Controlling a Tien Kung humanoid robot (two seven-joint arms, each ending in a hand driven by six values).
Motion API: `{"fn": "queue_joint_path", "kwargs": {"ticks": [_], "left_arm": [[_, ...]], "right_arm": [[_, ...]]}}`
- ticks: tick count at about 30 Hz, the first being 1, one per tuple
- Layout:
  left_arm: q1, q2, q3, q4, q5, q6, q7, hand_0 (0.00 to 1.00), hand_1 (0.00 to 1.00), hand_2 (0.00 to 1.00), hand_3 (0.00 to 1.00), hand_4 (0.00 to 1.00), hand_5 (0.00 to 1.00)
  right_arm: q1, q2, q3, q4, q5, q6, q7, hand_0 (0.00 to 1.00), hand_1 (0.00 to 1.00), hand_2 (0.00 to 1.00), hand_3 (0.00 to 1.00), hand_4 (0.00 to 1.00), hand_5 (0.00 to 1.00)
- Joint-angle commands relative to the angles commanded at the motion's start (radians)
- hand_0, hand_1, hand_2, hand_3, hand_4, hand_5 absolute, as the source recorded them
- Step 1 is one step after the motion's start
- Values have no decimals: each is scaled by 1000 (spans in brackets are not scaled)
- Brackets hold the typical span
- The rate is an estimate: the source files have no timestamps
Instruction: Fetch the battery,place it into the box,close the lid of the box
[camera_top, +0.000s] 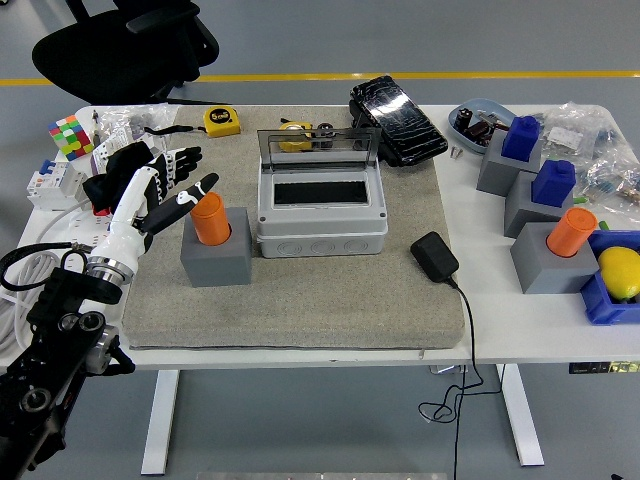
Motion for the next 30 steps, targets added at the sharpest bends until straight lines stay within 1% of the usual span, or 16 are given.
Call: {"fn": "queue_joint_path", "kwargs": {"ticks": [1, 2, 5, 8, 9, 13, 14, 15, 20, 21, 26, 27, 30], "left_arm": [[0, -1, 4, 4, -3, 3, -5, 861, 878, 863, 789, 998, 546], [-1, -3, 8, 8, -5, 6, -11, 829, 862, 856, 763, 998, 511], [-1, -8, 17, 25, 1, 14, -34, 829, 862, 856, 763, 998, 511], [-4, -10, 26, 44, -13, 16, -48, 829, 862, 856, 763, 998, 511], [-6, -10, 31, 51, -15, 14, -52, 830, 871, 864, 751, 998, 439], [-11, -9, 55, 71, -16, 15, -70, 830, 871, 864, 751, 998, 439], [-12, -10, 63, 77, -22, 20, -79, 830, 871, 864, 751, 998, 439], [-12, -10, 68, 80, -26, 24, -85, 825, 874, 866, 744, 998, 386], [-18, -16, 101, 106, -39, 56, -131, 825, 874, 866, 744, 998, 386], [-20, -17, 108, 110, -41, 64, -141, 789, 850, 824, 725, 998, 284], [-31, -23, 127, 136, -39, 91, -169, 789, 850, 824, 725, 998, 284], [-34, -24, 131, 141, -40, 95, -172, 749, 768, 746, 685, 998, 161], [-43, -30, 141, 155, -40, 107, -184, 749, 768, 746, 685, 998, 161]], "right_arm": [[0, 0, 0, 0, 0, 0, 0, 568, 628, 655, 554, 938, 486], [0, 0, 0, 0, 1, 0, 0, 568, 628, 655, 554, 939, 485], [1, -1, 1, 0, 1, 1, 0, 568, 628, 655, 554, 939, 485], [1, -1, 0, 0, 2, 1, 0, 568, 628, 655, 554, 939, 485], [0, -2, 0, 0, 2, 2, 0, 569, 628, 655, 554, 941, 487], [0, -2, -3, 0, 4, 3, -1, 569, 628, 655, 554, 941, 487], [0, -2, -2, 0, 4, 3, 0, 569, 628, 655, 554, 941, 487], [1, -2, -2, 0, 3, 4, 0, 570, 628, 655, 554, 944, 488], [3, -2, 0, 1, 1, 5, 1, 570, 628, 655, 554, 944, 488], [3, -2, 0, 1, 0, 5, 1, 569, 628, 655, 555, 944, 488], [3, -3, -1, 1, 0, 6, 1, 569, 628, 655, 555, 944, 488], [4, -3, -3, 1, 1, 6, 1, 569, 628, 655, 556, 946, 486], [5, -4, -6, 2, 1, 6, 1, 569, 628, 655, 556, 946, 486]]}}
